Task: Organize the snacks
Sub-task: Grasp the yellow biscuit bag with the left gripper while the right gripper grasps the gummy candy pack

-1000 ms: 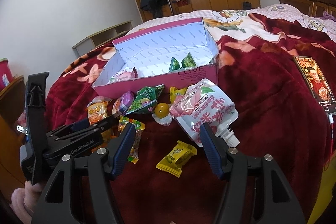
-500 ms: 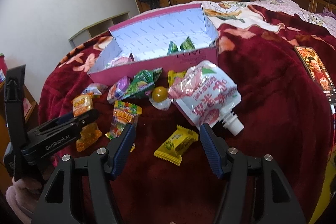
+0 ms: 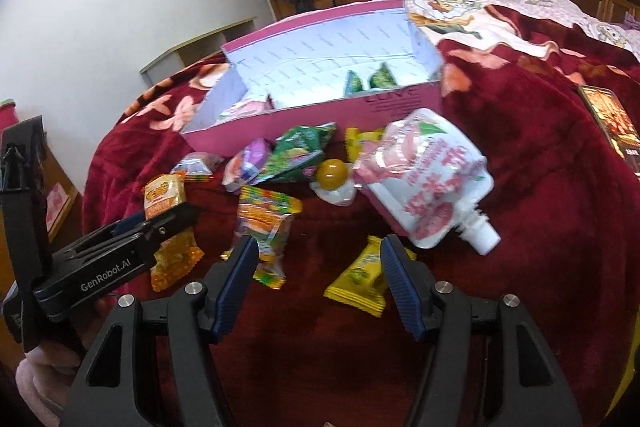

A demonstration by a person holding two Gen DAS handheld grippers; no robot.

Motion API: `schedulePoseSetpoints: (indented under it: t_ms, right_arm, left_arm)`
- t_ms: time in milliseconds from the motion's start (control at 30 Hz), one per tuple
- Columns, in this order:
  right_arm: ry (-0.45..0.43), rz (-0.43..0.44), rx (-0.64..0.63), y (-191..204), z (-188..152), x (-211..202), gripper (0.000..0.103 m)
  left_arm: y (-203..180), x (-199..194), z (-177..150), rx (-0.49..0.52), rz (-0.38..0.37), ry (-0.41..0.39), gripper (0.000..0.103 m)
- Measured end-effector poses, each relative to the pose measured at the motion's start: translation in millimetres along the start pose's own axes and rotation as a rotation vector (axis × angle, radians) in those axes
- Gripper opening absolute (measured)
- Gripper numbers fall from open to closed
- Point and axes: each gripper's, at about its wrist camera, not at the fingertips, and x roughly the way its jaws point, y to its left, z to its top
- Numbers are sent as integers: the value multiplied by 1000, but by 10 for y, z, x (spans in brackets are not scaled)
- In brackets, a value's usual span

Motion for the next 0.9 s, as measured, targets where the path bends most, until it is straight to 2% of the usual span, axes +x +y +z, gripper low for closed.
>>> schedulePoseSetpoints:
  t_ms: [200, 467, 767, 900]
  right_arm:
    - [19, 41, -32, 174, 18, 108, 65]
    - [49, 84, -52, 319, 17, 316, 65]
    - [74, 80, -35, 329, 14, 485, 65]
    - [73, 73, -17, 317, 30, 518, 60]
  left_arm:
    - [68, -105, -15, 10, 6, -16, 58]
    - [288, -111, -48, -37, 30, -8, 58]
    - [360, -61, -78, -50, 19, -2, 58]
    - [381, -33, -86, -57, 13, 3, 58]
